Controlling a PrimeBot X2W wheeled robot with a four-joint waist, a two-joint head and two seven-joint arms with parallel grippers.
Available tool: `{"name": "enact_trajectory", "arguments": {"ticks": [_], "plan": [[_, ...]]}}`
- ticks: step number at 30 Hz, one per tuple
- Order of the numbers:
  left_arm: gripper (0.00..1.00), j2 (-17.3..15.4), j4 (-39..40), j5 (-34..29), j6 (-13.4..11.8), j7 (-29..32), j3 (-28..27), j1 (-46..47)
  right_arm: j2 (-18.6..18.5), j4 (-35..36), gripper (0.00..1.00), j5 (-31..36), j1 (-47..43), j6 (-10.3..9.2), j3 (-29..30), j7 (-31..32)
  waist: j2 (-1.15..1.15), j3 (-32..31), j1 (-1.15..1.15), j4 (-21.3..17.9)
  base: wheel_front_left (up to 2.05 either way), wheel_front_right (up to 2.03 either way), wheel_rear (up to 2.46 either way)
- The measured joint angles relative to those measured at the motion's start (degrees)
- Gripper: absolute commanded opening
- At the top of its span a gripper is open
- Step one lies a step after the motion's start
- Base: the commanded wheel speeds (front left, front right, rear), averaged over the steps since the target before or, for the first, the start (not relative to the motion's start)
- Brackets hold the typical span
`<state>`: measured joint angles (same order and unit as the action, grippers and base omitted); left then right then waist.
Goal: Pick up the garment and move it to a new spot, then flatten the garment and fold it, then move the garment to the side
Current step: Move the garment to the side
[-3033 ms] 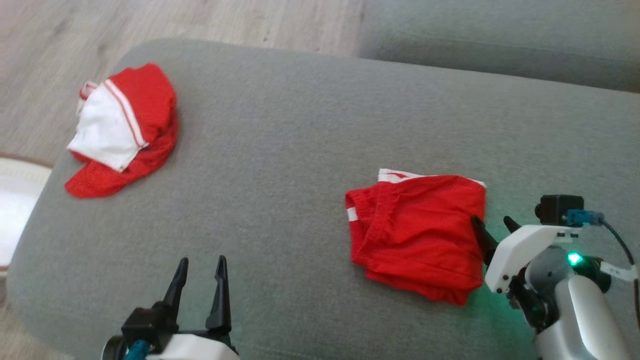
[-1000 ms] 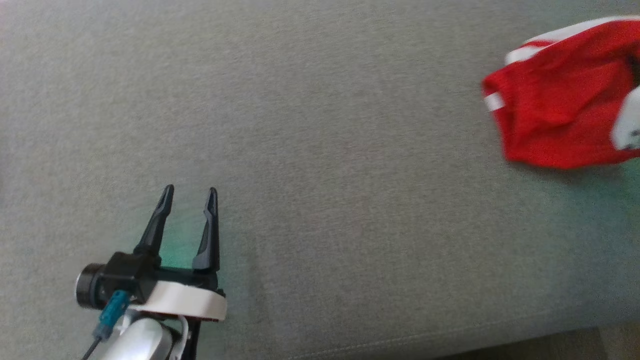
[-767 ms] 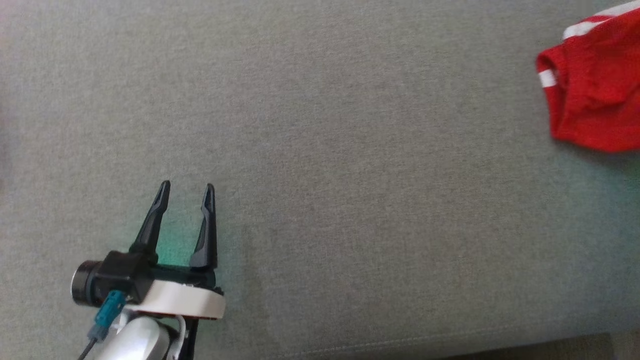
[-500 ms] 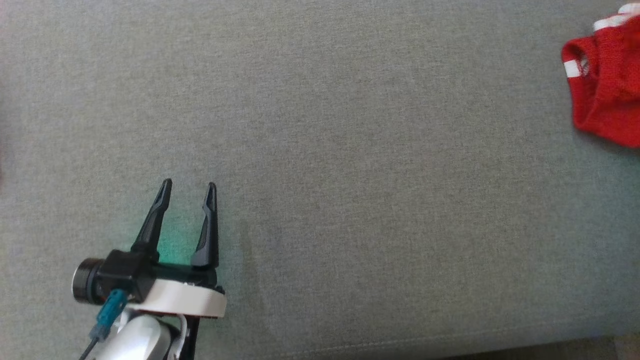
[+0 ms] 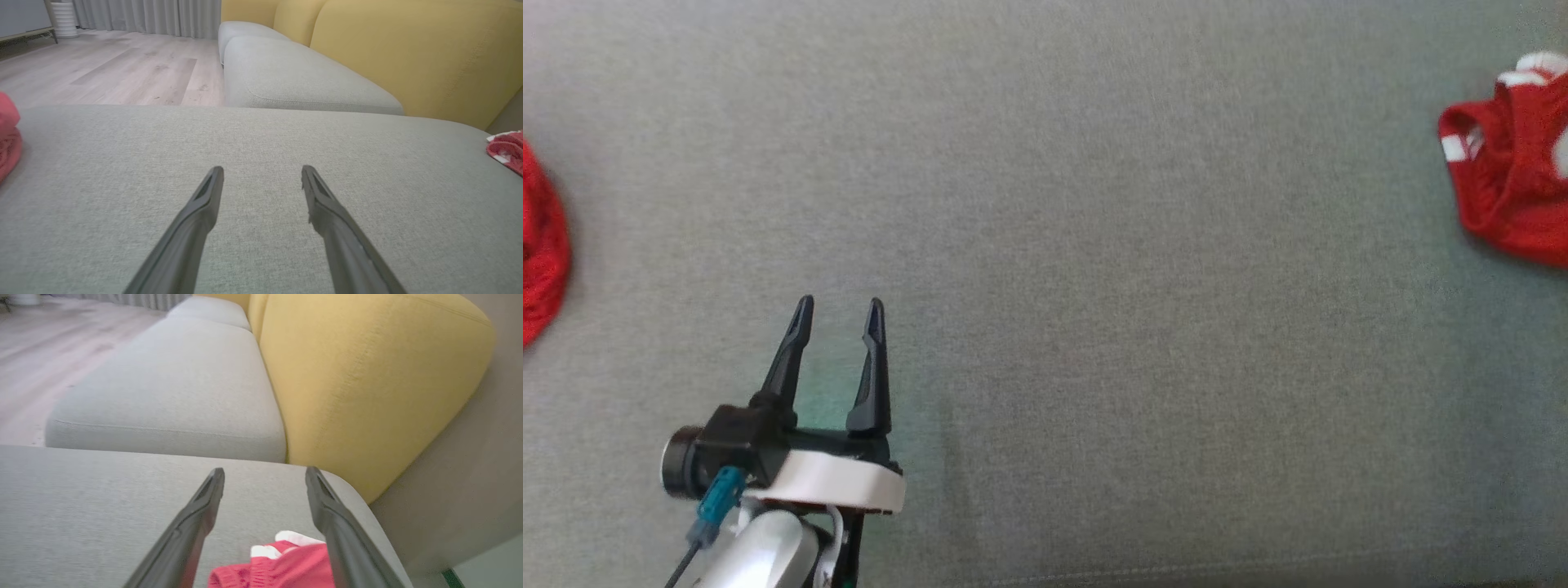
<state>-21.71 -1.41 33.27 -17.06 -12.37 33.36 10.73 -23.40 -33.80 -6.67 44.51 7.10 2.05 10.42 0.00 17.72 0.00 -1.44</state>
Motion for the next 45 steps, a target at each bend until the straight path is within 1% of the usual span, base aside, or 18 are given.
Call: {"name": "enact_trajectory", "arguments": {"ticks": [3, 7, 13, 17, 21, 26, 30, 37, 39, 45], "plan": [[1.00, 0.92, -2.12, 1.01, 0.60, -0.42, -0.34, -0.01, 2.82, 2.10, 1.00, -0.92, -2.96, 0.00, -0.13, -1.18, 0.00, -2.10, 0.00, 0.68, 0.00, 0.00, 0.00], [1.00, 1.58, -4.68, 2.15, 0.59, -1.33, -2.27, -0.45, 7.49, 5.01, 1.00, -1.77, -8.27, 0.00, -0.02, -4.26, 0.00, -5.30, 0.00, 1.50, 0.00, 0.00, 0.00], [1.00, 2.74, -7.10, 2.72, 0.97, -1.90, -4.04, -4.19, 14.36, 9.62, 1.00, -2.34, -15.69, 0.00, 1.25, -7.68, 0.00, -10.13, -0.01, 2.63, 0.00, 0.00, 0.00], [1.00, 3.22, -7.87, 2.71, 1.51, -1.92, -4.09, -7.20, 17.12, 13.61, 1.00, -0.85, -22.65, 0.00, 1.96, -9.05, 0.00, -13.07, -0.01, 3.56, 0.00, 0.00, 0.00], [1.00, 3.76, -9.01, 2.71, 1.80, -1.92, -4.26, -9.65, 19.20, 17.05, 1.00, 0.65, -31.61, 0.00, 1.90, -9.68, 0.00, -15.68, -0.01, 4.76, 0.00, 0.00, 0.00], [1.00, 3.79, -9.72, 2.72, 2.42, -1.92, -4.45, -13.09, 20.64, 21.23, 1.00, 2.42, -41.65, 0.00, 1.58, -11.04, 0.00, -18.14, -0.01, 6.35, 0.00, 0.00, 0.00], [1.00, 3.89, -9.85, 2.72, 2.47, -1.92, -4.45, -13.74, 20.82, 23.53, 1.00, -0.05, -46.43, 0.00, -0.07, -12.29, 0.00, -19.23, 0.00, 7.32, 0.00, 0.00, 0.00], [1.00, 4.24, -9.84, 2.74, 2.53, -1.91, -4.05, -14.95, 20.86, 24.69, 1.00, -1.51, -50.32, 0.00, -0.32, -14.99, 0.00, -20.29, 0.00, 7.83, 0.00, 0.00, 0.00], [1.00, 4.22, -9.88, 2.74, 3.00, -1.82, -3.89, -14.98, 20.86, 24.68, 1.00, -1.51, -50.87, 0.00, -0.57, -15.48, 0.00, -20.52, 0.00, 7.83, 0.00, 0.00, 0.00], [1.00, 4.13, -10.24, 2.74, 3.08, -1.32, -3.66, -14.87, 20.86, 24.23, 1.00, -2.42, -51.13, 0.00, -1.49, -16.06, 0.00, -21.13, 0.00, 7.96, 0.00, 0.00, 0.00]]}}
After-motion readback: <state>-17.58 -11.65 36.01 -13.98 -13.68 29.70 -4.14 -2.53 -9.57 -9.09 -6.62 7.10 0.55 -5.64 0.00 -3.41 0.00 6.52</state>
